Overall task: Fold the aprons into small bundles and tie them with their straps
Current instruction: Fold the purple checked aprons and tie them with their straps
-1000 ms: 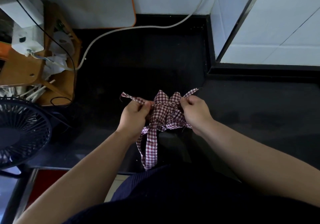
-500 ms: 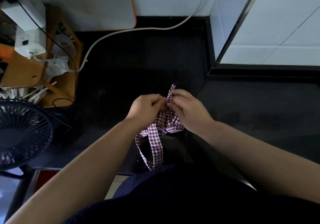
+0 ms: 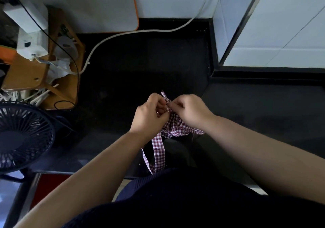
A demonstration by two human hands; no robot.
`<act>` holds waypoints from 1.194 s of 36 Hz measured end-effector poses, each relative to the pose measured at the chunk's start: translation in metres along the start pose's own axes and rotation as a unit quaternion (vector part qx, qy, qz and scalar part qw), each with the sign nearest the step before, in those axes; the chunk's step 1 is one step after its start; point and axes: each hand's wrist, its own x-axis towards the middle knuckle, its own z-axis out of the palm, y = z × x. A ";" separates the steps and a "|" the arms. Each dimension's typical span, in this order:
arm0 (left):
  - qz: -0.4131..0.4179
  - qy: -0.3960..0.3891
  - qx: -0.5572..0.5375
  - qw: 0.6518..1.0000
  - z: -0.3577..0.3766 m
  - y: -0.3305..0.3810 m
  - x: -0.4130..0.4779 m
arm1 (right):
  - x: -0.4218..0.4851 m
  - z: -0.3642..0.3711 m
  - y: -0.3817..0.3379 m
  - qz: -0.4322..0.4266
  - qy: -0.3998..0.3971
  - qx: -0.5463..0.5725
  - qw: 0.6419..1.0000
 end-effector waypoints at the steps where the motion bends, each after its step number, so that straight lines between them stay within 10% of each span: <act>1: 0.000 0.008 0.001 1.000 0.001 -0.001 -0.001 | -0.002 -0.002 -0.002 -0.020 -0.029 -0.037 0.999; 7: -0.003 0.033 -0.021 0.999 0.001 -0.001 -0.002 | -0.009 -0.012 -0.003 -0.099 -0.118 -0.177 0.972; 23: 0.185 0.155 0.099 0.965 0.020 -0.017 -0.006 | 0.010 -0.017 -0.012 0.120 -0.150 0.061 0.979; 34: 0.010 0.011 0.246 0.969 0.000 -0.001 -0.003 | -0.008 -0.012 0.011 -0.089 -0.036 -0.144 0.985; 43: -0.009 0.010 0.228 0.974 -0.006 -0.014 -0.009 | -0.006 -0.006 0.014 -0.067 -0.038 -0.187 0.979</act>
